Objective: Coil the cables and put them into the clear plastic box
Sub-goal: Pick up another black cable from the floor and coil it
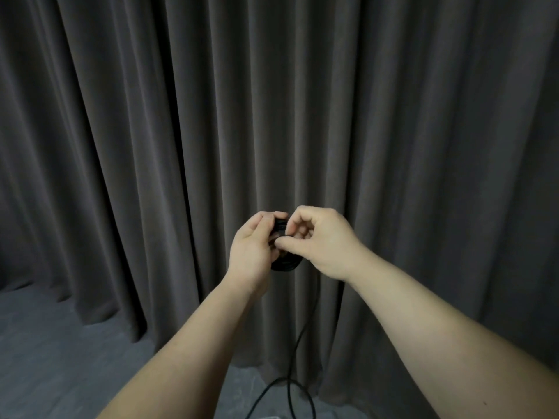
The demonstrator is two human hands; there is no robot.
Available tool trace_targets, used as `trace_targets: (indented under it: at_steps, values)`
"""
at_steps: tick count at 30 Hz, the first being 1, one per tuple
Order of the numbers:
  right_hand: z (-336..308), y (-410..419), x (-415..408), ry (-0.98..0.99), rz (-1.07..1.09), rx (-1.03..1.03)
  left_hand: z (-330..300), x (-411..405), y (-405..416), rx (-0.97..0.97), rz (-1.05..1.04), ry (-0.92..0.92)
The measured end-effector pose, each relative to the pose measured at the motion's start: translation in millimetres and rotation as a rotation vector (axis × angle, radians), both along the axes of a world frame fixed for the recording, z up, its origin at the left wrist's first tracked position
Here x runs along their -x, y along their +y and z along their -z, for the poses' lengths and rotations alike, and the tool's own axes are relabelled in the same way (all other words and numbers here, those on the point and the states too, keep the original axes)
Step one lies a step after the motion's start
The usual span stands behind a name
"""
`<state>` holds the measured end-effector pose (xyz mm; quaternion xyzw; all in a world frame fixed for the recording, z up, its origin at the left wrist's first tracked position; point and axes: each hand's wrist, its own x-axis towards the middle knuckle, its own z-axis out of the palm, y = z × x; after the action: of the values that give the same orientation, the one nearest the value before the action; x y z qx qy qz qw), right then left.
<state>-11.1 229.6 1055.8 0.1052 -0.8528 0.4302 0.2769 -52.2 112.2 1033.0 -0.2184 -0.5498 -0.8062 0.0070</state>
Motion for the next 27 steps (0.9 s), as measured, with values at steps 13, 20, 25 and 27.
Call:
trace_targets:
  at_steps: [13, 20, 25, 27]
  values:
    - [-1.6, 3.4, 5.7, 0.123, 0.180, 0.148, 2.8, -2.1, -3.6, 0.070, 0.031, 0.107]
    - [-2.5, 2.6, 5.7, 0.067, 0.056, 0.377, 1.2, 0.6, -4.8, 0.070, -0.004, 0.183]
    - [1.7, 15.2, 2.4, -0.049, -0.016, 0.473, -0.8, 7.7, -8.0, -0.114, -0.086, 0.059]
    - [7.8, 20.6, 0.3, -0.070, 0.012, 0.473, -2.3, 11.3, -10.5, -0.162, -0.108, 0.032]
